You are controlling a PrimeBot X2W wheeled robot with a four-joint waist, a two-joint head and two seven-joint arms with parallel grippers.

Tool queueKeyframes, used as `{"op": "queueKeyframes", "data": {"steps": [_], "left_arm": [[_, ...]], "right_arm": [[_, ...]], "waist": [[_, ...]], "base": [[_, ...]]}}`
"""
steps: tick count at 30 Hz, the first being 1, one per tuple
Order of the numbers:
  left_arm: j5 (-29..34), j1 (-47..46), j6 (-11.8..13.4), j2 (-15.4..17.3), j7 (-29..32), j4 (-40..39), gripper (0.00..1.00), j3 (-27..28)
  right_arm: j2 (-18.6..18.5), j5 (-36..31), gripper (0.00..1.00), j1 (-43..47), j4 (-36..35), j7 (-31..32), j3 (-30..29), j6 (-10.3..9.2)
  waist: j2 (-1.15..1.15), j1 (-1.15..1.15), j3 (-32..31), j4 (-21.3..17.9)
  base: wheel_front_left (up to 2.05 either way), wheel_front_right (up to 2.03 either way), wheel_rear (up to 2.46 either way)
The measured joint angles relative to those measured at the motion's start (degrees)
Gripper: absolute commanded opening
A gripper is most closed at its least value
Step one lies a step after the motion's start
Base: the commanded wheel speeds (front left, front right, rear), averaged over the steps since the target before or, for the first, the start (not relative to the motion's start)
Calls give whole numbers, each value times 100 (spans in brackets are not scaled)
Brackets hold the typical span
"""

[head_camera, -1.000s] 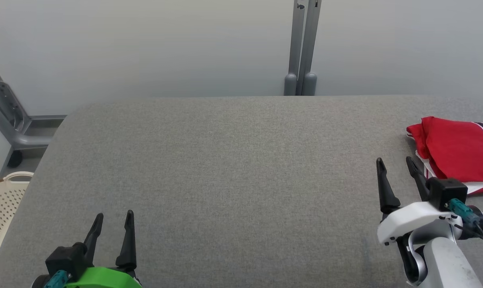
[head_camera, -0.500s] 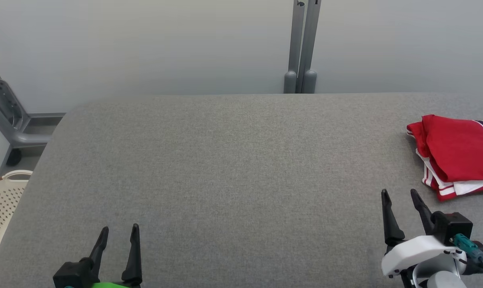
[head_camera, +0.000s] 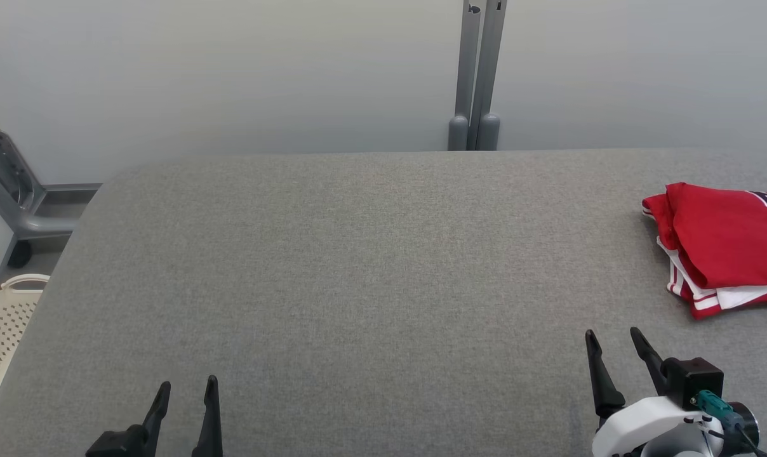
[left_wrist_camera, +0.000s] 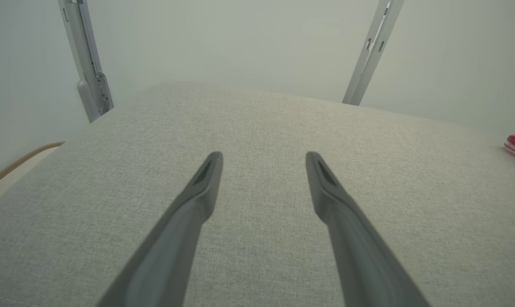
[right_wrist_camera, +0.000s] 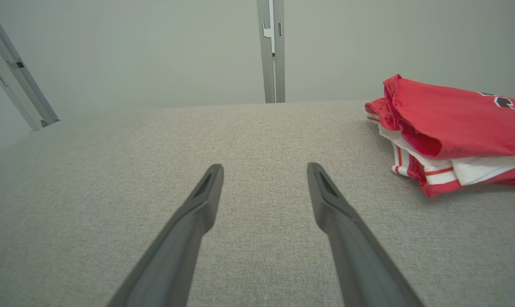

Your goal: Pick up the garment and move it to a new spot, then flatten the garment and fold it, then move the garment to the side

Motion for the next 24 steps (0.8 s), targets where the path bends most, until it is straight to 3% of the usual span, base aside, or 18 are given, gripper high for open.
{"op": "queueKeyframes", "data": {"steps": [24], "left_arm": [[145, -121, -108, -82, 0, 343, 100, 113]], "right_arm": [[1, 45, 100, 4, 97, -16, 115, 0]], "waist": [[0, 0, 123, -28]], "base": [[0, 0, 0]]}}
